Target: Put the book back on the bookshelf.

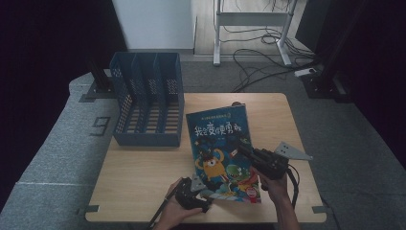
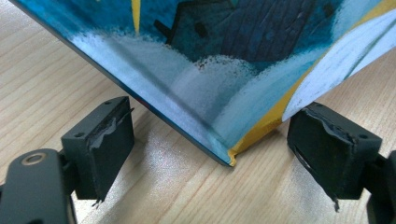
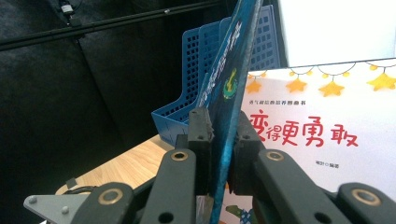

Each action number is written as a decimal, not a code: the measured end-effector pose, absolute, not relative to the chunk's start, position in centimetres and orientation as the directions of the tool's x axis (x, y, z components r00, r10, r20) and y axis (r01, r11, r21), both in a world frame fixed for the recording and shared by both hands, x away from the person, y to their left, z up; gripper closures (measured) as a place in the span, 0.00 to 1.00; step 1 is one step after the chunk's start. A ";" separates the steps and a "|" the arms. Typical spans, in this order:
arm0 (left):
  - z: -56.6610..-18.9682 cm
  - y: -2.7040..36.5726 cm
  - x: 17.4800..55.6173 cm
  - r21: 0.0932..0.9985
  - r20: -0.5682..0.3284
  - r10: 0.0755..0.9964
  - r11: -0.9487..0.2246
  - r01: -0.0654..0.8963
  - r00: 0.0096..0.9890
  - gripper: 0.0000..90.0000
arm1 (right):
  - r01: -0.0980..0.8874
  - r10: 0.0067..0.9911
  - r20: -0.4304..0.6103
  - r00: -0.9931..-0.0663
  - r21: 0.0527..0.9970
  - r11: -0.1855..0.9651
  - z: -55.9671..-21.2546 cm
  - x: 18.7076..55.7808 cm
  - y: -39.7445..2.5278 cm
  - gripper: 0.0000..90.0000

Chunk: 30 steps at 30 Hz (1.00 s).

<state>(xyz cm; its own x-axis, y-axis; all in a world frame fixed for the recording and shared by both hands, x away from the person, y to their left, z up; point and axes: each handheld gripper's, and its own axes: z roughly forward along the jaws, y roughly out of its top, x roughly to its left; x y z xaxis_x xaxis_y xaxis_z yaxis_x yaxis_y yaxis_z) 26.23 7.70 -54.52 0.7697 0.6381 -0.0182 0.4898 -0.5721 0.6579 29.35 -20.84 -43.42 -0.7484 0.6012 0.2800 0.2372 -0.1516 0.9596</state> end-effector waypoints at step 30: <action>-54.6 7.8 26.3 0.659 -0.018 0.634 -0.574 0.486 0.773 0.16 | 0.214 0.592 0.255 -0.765 0.967 -0.139 -43.1 28.9 -20.5 0.90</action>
<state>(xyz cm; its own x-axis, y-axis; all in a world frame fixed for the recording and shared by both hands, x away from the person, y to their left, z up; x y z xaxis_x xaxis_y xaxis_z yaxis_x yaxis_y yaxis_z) 26.35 7.75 -54.55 0.7728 0.6344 -0.0175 0.4858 -0.5737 0.6595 28.93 -20.49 -43.08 -0.7646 0.5922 0.2545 0.2139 -0.1395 0.9669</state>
